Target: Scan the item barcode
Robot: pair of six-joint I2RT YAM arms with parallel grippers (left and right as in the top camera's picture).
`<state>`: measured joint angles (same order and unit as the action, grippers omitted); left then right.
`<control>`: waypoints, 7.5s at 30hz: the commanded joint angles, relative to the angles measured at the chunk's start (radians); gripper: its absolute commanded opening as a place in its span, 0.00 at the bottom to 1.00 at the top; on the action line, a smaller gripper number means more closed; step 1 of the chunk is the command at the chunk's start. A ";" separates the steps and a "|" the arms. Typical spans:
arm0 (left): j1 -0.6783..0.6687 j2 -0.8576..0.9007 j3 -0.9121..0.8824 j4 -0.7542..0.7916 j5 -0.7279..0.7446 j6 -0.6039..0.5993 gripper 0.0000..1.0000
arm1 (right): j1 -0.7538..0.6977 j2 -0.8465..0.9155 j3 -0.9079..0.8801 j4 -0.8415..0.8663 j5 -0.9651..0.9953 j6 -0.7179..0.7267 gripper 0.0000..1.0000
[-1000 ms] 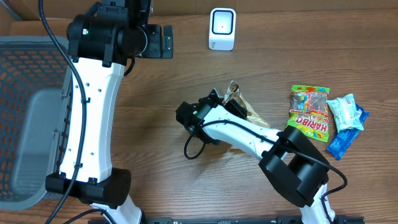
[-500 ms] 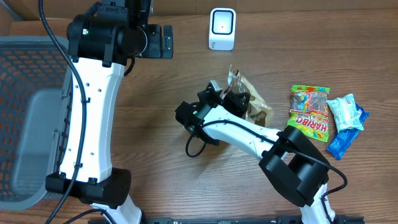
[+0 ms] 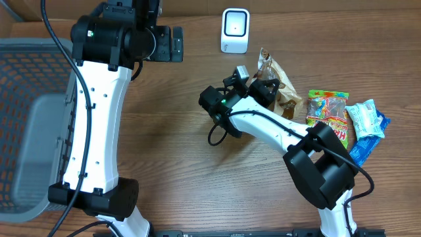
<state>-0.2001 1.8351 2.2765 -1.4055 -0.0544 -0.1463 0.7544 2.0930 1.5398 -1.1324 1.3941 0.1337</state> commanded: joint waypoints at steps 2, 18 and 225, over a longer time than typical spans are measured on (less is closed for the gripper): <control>0.003 0.008 -0.003 0.003 -0.005 0.019 1.00 | 0.013 -0.002 0.008 0.024 -0.015 -0.008 0.04; 0.003 0.008 -0.003 0.003 -0.005 0.019 1.00 | 0.240 -0.002 -0.024 0.045 -0.453 -0.007 0.56; 0.003 0.009 -0.003 0.003 -0.005 0.019 0.99 | -0.313 0.181 0.694 0.324 -1.264 -0.195 0.03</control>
<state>-0.2001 1.8351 2.2765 -1.4055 -0.0540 -0.1463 0.4522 2.2936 2.1967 -0.8597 0.2218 -0.0307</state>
